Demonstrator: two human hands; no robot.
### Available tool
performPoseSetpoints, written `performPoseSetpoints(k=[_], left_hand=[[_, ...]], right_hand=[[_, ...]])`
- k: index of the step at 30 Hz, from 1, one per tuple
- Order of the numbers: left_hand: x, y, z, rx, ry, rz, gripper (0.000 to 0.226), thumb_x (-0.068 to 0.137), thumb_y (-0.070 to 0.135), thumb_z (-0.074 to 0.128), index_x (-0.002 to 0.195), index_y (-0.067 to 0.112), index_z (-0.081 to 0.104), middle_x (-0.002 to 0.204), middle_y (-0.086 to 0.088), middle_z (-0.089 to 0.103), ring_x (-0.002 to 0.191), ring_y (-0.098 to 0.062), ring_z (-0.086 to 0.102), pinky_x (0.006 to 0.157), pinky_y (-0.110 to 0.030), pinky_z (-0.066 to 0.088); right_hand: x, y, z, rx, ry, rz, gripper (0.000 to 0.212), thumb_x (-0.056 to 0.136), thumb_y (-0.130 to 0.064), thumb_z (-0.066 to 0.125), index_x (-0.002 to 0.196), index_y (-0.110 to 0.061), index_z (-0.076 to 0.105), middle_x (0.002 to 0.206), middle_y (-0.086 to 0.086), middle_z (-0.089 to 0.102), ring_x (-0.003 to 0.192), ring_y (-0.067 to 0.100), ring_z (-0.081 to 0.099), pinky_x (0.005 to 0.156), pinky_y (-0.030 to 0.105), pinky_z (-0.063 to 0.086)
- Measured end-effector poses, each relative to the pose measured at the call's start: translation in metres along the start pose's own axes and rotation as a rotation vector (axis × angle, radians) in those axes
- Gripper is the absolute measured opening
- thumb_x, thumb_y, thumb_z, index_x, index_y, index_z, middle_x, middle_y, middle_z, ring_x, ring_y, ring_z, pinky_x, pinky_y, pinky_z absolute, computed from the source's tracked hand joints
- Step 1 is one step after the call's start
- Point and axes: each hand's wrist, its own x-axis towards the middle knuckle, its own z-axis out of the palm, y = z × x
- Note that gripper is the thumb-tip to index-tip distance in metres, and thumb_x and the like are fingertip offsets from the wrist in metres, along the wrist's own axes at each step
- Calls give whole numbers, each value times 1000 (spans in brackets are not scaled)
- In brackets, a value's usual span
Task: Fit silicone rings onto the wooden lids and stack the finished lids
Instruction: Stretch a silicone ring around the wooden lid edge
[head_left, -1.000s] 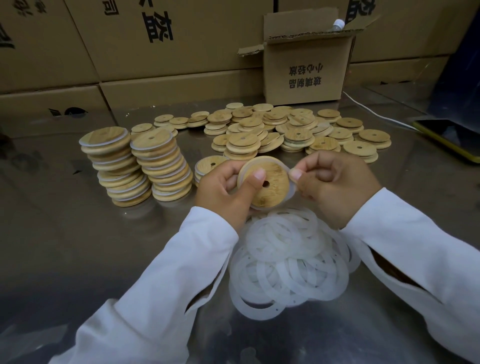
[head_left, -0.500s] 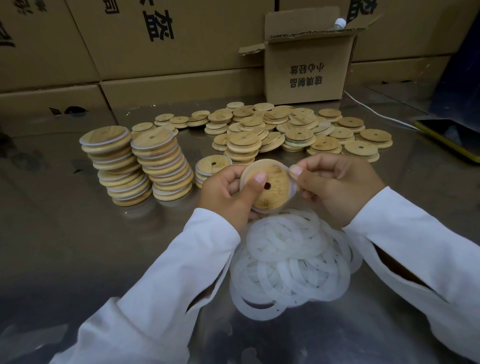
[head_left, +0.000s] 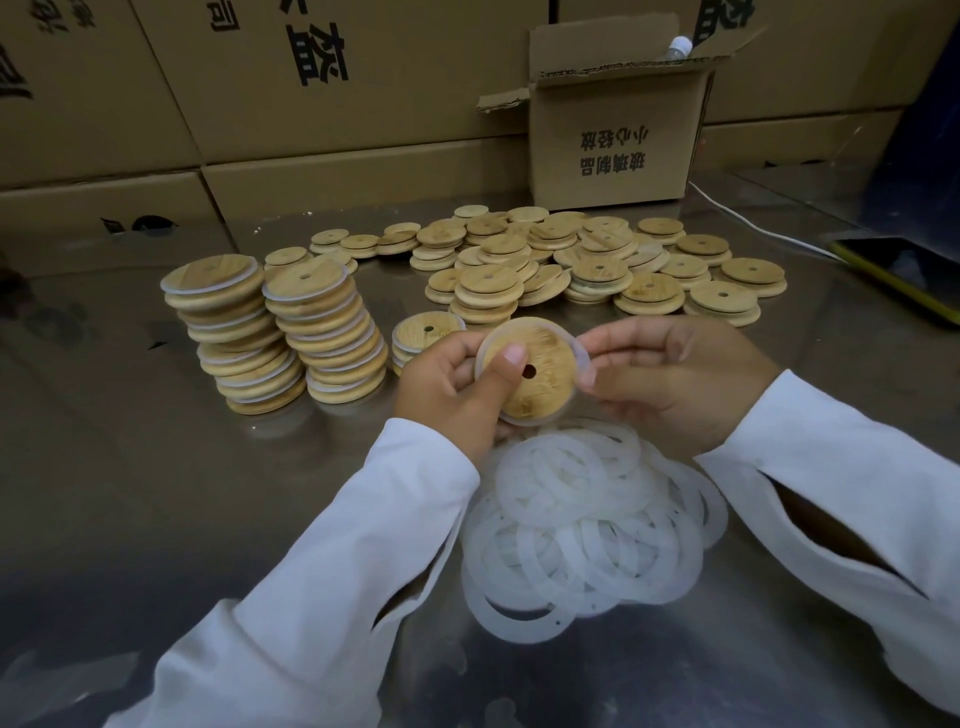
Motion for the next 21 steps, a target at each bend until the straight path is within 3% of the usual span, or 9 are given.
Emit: performPoseSetpoints(k=[3, 8, 13, 17, 21], left_hand=[[0, 1, 1, -1, 16, -4, 6, 87, 16, 58, 88, 17, 65, 82, -8, 71, 83, -32, 68, 75, -51, 56], [0, 0, 0, 46, 23, 67, 4, 86, 16, 59, 85, 18, 62, 79, -3, 70, 79, -22, 68, 69, -43, 58], [1, 0, -2, 80, 13, 134, 5, 85, 16, 60, 86, 20, 61, 74, 6, 69, 74, -10, 67, 58, -26, 56], [3, 1, -2, -38, -28, 38, 7, 87, 15, 57, 87, 16, 63, 72, 2, 71, 75, -20, 68, 62, -34, 59], [4, 0, -3, -147, -55, -15, 10, 88, 13, 55, 88, 11, 64, 71, -1, 72, 72, -19, 70, 60, -32, 58]], right_hand=[[-1, 1, 2, -142, 35, -92, 22, 75, 2, 68, 79, -20, 66, 59, -6, 67, 58, 3, 62, 57, 13, 51], [-4, 5, 8, -264, 129, -221, 25, 75, -2, 69, 79, -26, 63, 63, -3, 65, 61, 9, 60, 69, 23, 52], [-2, 8, 8, -194, 115, -116, 20, 77, -3, 68, 78, -22, 61, 57, -6, 66, 58, 9, 61, 70, 30, 52], [1, 5, 5, -165, 98, -100, 19, 79, -2, 65, 80, -18, 55, 52, -9, 64, 50, 2, 59, 60, 20, 50], [1, 3, 4, -180, 88, -92, 22, 81, -3, 63, 77, -17, 48, 60, -4, 62, 49, 1, 58, 59, 20, 49]])
